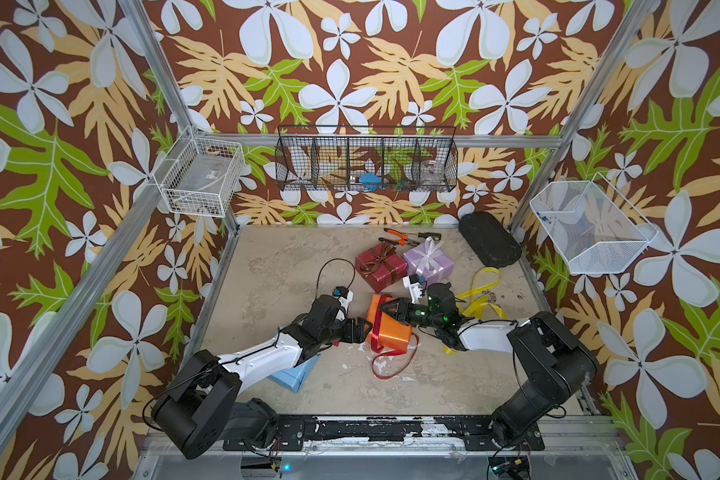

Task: Untie the ribbon bows on the gift boxes
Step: Pull the ribbon from the gift box.

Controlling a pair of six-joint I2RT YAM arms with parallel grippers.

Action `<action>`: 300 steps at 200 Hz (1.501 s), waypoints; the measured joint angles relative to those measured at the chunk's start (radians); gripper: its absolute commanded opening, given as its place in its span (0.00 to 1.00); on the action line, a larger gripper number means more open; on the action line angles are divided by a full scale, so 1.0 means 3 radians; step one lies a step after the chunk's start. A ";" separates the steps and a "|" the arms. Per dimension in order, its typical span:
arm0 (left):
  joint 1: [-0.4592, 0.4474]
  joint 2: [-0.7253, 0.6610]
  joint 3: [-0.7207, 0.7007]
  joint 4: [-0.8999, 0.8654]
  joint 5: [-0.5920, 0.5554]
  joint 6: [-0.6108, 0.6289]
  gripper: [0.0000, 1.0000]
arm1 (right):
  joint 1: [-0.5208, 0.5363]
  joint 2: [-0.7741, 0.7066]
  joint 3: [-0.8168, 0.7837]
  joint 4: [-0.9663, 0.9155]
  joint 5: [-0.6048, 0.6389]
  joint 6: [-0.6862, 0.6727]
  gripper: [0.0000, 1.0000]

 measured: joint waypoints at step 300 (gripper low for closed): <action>-0.0258 0.0773 -0.0252 0.2575 0.1118 -0.1132 0.77 | -0.0071 -0.0327 -0.0125 -0.0348 -0.0089 -0.0137 0.40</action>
